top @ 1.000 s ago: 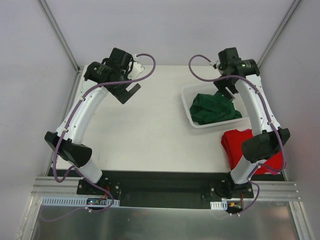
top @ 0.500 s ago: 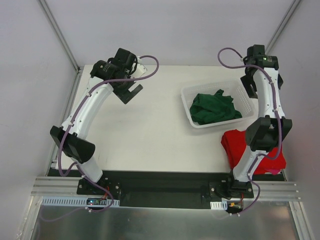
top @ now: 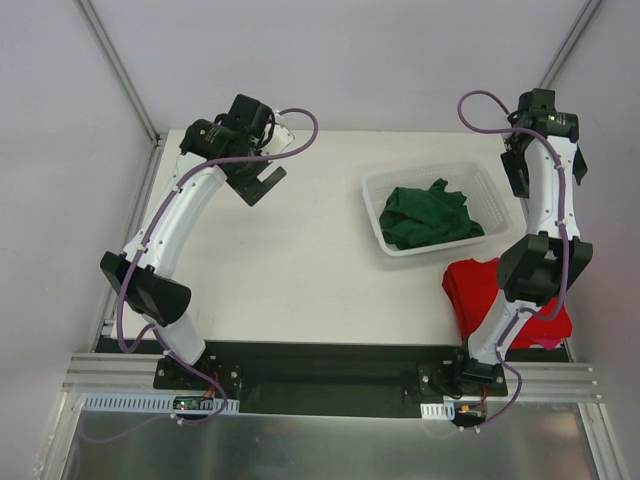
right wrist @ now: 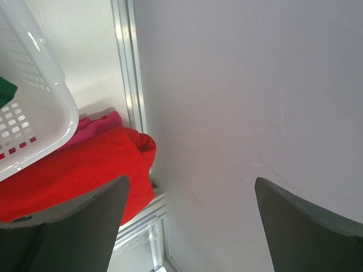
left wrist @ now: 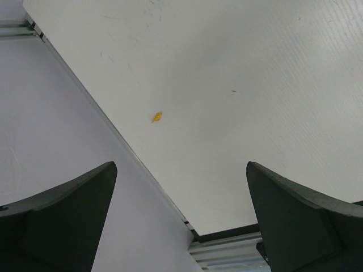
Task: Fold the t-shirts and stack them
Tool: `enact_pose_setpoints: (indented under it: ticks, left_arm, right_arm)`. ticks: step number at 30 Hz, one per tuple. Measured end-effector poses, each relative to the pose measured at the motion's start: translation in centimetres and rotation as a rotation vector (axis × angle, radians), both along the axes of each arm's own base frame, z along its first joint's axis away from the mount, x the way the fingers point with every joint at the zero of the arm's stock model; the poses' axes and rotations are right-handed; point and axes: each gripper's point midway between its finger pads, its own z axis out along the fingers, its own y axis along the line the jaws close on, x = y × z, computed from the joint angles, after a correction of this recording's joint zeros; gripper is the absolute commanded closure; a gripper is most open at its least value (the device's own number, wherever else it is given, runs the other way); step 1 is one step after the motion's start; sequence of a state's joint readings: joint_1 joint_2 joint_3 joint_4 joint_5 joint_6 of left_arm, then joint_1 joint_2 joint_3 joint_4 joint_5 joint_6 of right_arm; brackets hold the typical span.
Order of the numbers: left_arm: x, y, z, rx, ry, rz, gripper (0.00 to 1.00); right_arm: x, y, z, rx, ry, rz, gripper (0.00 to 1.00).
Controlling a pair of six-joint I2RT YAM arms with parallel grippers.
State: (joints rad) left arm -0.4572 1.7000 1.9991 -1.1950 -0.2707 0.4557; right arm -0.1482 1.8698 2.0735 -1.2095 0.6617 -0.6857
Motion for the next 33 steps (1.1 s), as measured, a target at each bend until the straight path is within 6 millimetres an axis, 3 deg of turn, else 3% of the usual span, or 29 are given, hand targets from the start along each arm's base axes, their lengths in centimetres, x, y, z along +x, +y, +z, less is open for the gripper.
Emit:
enact_pose_setpoints:
  ticks: [6, 10, 17, 19, 33]
  left_arm:
    - [0.0, 0.1, 0.0, -0.001, 0.001, 0.003, 0.01]
    - [0.4, 1.2, 0.1, -0.022, 0.001, 0.048, 0.01]
    - [2.2, 8.7, 3.0, -0.136, -0.092, 0.299, 0.01]
    - [2.0, 9.9, 3.3, -0.144, -0.102, 0.339, 0.01]
    - [1.7, 8.9, 3.2, -0.180, -0.091, 0.321, 0.01]
  right_arm:
    - [0.0, 0.9, -0.6, 0.059, 0.002, 0.020, 0.04]
    - [0.3, 1.3, 0.1, 0.075, -0.022, 0.035, 0.04]
    - [0.9, 2.2, 0.5, 0.081, -0.039, 0.063, 0.04]
    - [1.0, 2.4, 0.4, 0.083, -0.030, 0.071, 0.04]
    - [1.3, 3.4, 0.2, 0.094, -0.025, 0.099, 0.04]
